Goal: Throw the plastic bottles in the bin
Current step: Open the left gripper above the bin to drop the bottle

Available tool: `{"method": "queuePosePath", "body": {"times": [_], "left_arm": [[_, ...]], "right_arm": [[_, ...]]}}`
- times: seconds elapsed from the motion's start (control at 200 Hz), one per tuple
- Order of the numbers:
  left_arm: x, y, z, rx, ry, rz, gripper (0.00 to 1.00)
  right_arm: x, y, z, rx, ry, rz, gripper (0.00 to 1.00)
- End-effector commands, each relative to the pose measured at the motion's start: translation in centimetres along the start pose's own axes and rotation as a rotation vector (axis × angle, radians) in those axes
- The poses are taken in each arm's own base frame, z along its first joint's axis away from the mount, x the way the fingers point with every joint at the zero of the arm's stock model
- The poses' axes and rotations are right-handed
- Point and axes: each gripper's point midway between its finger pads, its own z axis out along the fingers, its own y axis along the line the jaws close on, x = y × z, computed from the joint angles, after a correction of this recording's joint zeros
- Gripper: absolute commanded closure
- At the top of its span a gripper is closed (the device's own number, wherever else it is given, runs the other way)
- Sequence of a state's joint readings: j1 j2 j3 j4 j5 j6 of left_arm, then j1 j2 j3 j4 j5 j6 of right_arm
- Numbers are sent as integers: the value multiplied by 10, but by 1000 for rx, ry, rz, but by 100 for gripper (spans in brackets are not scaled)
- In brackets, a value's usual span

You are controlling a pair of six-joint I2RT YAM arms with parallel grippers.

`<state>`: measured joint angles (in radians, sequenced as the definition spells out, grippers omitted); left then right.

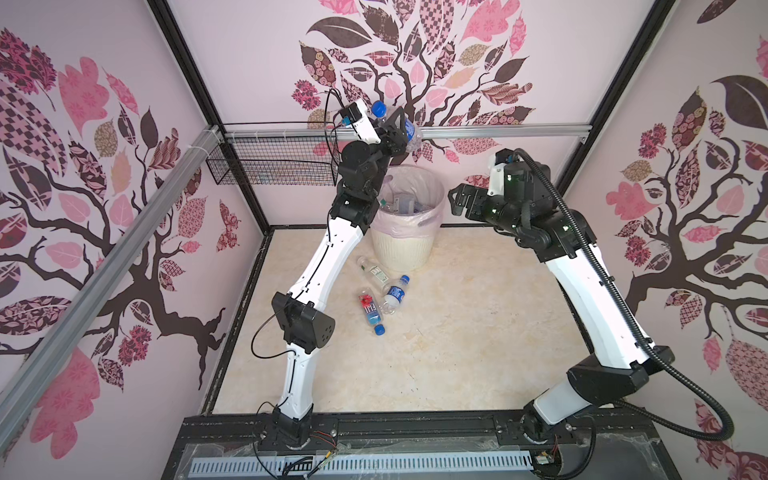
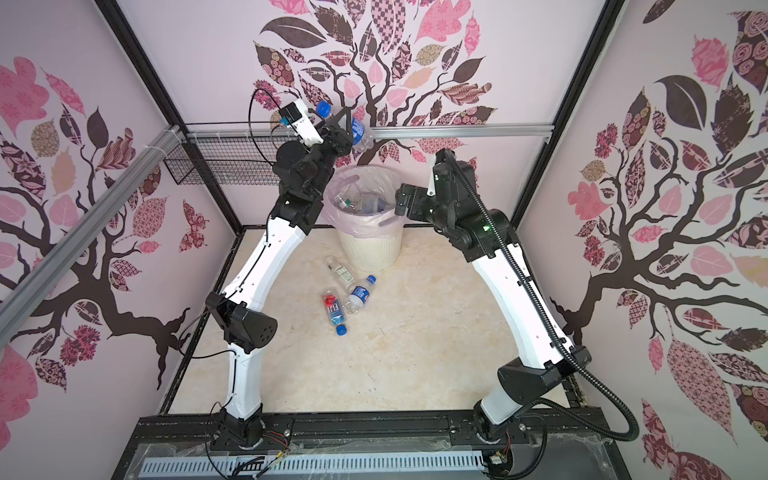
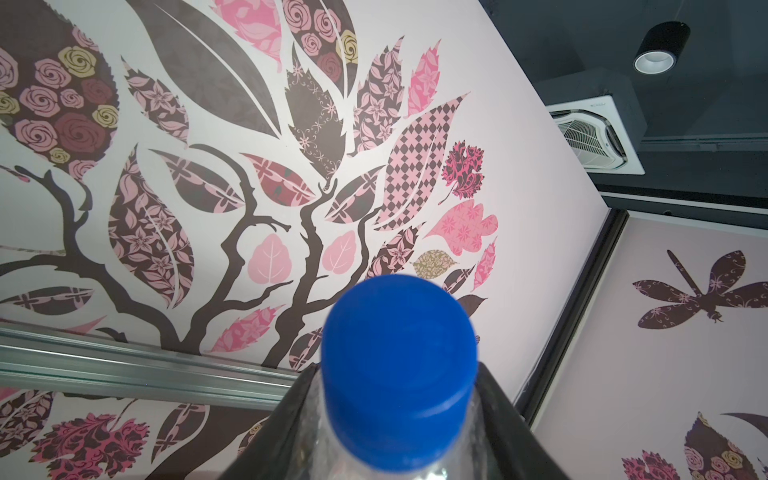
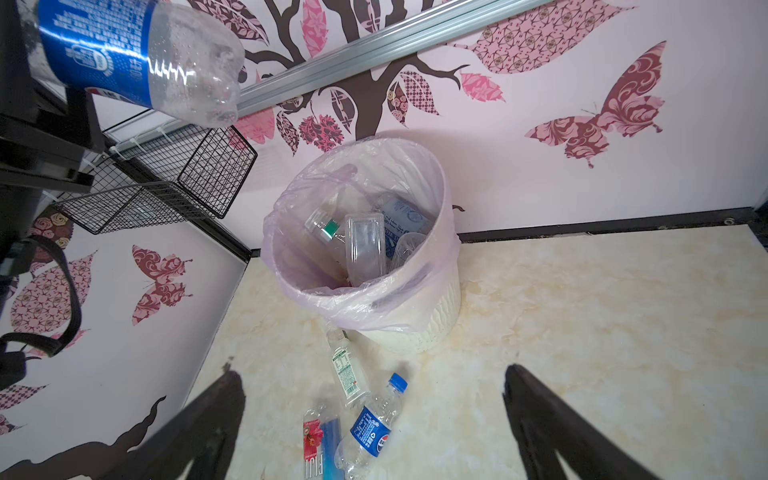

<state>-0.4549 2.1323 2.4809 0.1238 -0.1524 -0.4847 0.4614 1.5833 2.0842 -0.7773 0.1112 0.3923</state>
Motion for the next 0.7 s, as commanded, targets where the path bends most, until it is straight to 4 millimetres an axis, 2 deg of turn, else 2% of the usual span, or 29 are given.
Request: {"method": "queuePosePath", "body": {"times": [0.0, 0.055, 0.11, 0.18, 0.235, 0.695], "left_arm": [[60, 22, 7, -46, 81, -31, 56], [91, 31, 6, -67, 149, -61, 49], [108, 35, 4, -81, 200, -91, 41], [111, 25, 0, -83, 218, -67, 24], [105, 16, -1, -86, 205, -46, 3], [72, 4, -14, -110, 210, -10, 3]], "right_arm": [[0, -2, 7, 7, 4, -3, 1], [0, -2, 8, 2, 6, 0, 1], [0, 0, 7, -6, 9, 2, 1], [2, -1, 8, -6, 13, 3, 1], [5, -1, 9, -7, 22, 7, 0], [7, 1, 1, -25, 28, 34, 0]]}}
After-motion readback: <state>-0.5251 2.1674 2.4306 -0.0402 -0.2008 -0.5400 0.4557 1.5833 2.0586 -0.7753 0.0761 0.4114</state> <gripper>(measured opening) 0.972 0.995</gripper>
